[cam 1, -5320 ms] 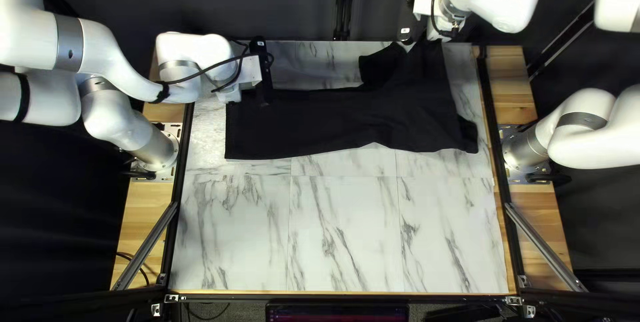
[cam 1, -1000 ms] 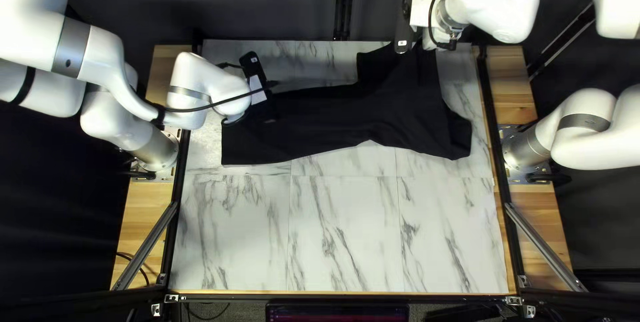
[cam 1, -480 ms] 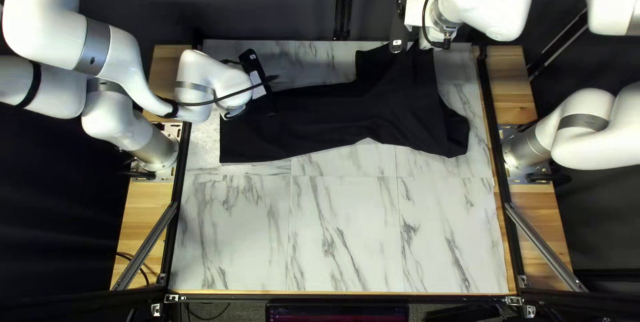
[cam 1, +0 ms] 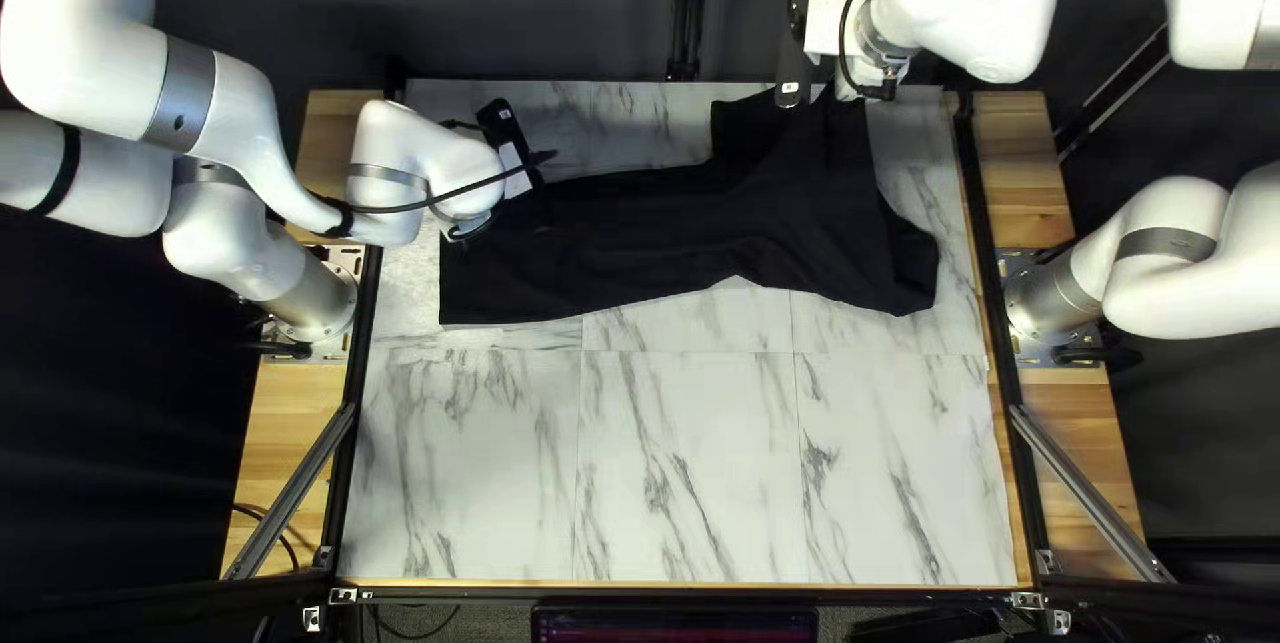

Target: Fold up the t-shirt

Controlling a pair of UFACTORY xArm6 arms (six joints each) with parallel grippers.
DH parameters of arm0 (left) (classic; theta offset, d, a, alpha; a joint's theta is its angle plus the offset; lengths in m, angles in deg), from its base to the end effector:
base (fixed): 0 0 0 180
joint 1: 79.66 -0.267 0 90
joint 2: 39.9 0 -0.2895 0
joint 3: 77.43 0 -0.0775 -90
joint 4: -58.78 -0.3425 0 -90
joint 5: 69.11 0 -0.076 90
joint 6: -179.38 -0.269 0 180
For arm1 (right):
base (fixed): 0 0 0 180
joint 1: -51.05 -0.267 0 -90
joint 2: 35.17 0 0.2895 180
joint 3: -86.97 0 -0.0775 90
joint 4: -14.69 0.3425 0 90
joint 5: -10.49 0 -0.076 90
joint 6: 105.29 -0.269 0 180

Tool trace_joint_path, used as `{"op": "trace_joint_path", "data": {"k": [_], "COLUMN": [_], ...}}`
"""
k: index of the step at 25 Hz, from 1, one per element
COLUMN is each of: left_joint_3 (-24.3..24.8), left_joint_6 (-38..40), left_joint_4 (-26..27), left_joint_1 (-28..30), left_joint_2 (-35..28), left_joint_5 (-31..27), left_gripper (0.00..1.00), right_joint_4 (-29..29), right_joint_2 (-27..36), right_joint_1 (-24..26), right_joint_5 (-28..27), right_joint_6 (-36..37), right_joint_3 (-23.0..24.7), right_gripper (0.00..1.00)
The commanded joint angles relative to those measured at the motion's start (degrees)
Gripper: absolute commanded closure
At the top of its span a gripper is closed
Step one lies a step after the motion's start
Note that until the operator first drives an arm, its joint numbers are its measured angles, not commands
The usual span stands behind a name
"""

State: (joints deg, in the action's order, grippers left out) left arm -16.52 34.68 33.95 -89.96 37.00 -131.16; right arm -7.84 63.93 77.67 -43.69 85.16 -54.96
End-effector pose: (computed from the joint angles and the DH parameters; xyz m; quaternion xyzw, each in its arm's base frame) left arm 0.1971 0.1220 0.0810 -0.9380 -0.2511 0.1277 0.2021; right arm 0.3326 -0.2411 0.2083 0.9840 -0.0341 0.0031 0.1750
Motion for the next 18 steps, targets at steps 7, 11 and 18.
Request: {"op": "trace_joint_path", "data": {"k": [7, 11, 18], "left_joint_3": [1.0, 1.0, 1.5], "left_joint_6": [-2.5, -3.2, -3.5], "left_joint_4": [-0.6, -0.3, -0.3], "left_joint_1": [-1.0, -0.7, -0.6], "left_joint_2": [-0.3, -0.3, -0.7], "left_joint_5": [2.3, 2.5, 2.7], "left_gripper": [0.02, 0.01, 0.01], "right_joint_4": [-0.1, 0.2, -0.9], "right_joint_2": [0.2, -0.5, -1.7], "right_joint_1": [0.0, 0.7, 1.5], "right_joint_5": [-0.6, -0.7, 0.2], "right_joint_6": [0.3, 1.3, 1.3], "right_joint_3": [-0.3, -1.5, -3.2], "right_gripper": [1.00, 1.00, 1.00]}}
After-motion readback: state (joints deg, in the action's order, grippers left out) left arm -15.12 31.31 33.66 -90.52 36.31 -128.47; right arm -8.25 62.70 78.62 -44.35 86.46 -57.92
